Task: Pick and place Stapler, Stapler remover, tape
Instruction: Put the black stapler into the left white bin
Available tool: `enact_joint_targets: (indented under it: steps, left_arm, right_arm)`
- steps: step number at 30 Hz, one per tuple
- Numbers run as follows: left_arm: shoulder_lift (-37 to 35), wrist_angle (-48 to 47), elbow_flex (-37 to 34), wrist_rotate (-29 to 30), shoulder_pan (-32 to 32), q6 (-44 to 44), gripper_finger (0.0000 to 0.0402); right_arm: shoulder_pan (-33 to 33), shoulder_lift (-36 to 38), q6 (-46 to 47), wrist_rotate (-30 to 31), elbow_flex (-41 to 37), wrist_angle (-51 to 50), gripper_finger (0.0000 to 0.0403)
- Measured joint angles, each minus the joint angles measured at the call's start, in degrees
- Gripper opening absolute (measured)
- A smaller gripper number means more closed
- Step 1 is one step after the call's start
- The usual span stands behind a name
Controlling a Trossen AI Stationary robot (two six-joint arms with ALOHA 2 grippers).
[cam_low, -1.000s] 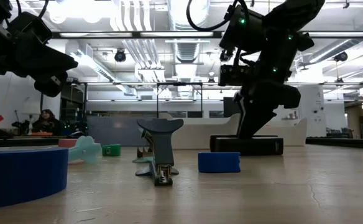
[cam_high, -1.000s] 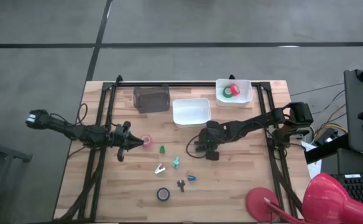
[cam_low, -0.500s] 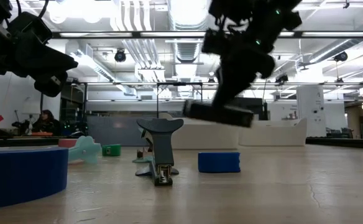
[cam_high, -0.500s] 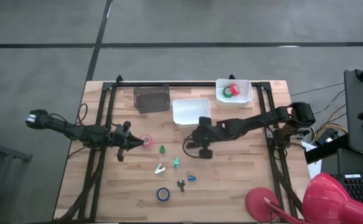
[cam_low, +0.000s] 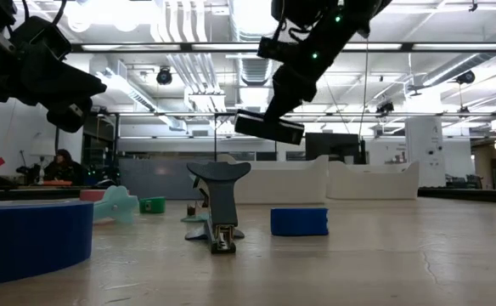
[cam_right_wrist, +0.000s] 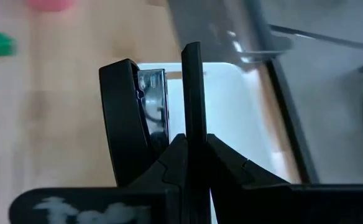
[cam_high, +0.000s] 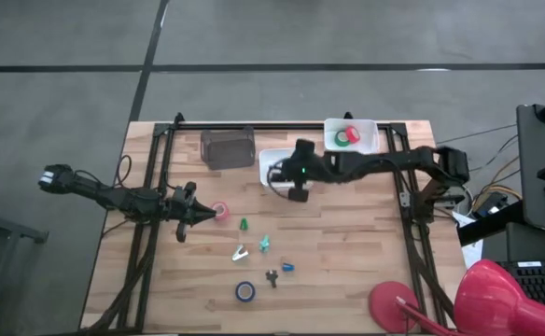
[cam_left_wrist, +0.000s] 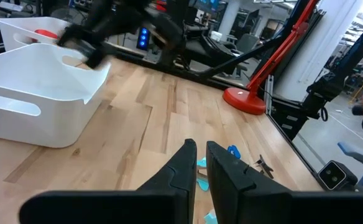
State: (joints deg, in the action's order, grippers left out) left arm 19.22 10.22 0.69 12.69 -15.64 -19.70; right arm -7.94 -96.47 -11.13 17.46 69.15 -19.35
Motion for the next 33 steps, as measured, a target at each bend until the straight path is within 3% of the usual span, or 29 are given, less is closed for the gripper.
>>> enact_joint_targets:
  steps: [4, 8, 27, 33]
  left_arm:
    - [0.0, 0.01, -0.02, 0.0, 0.0, 0.0, 0.0039]
    - [0.0, -0.01, -0.01, 0.0, 0.01, 0.0, 0.0039]
    - [0.0, 0.0, -0.01, 0.0, 0.01, 0.0, 0.0039]
    - [0.0, -0.02, -0.02, 0.0, 0.02, 0.0, 0.0039]
  right_arm:
    - [-5.03, -0.81, -1.93, -6.49, 0.06, 1.48, 0.0038]
    - [-8.84, -3.21, -2.17, -8.96, 0.01, 1.18, 0.0038]
    - [-11.96, -12.88, -2.81, -8.49, 1.52, 2.13, 0.0039]
    - [-11.99, -15.84, -2.81, -8.36, 2.59, 2.07, 0.0055]
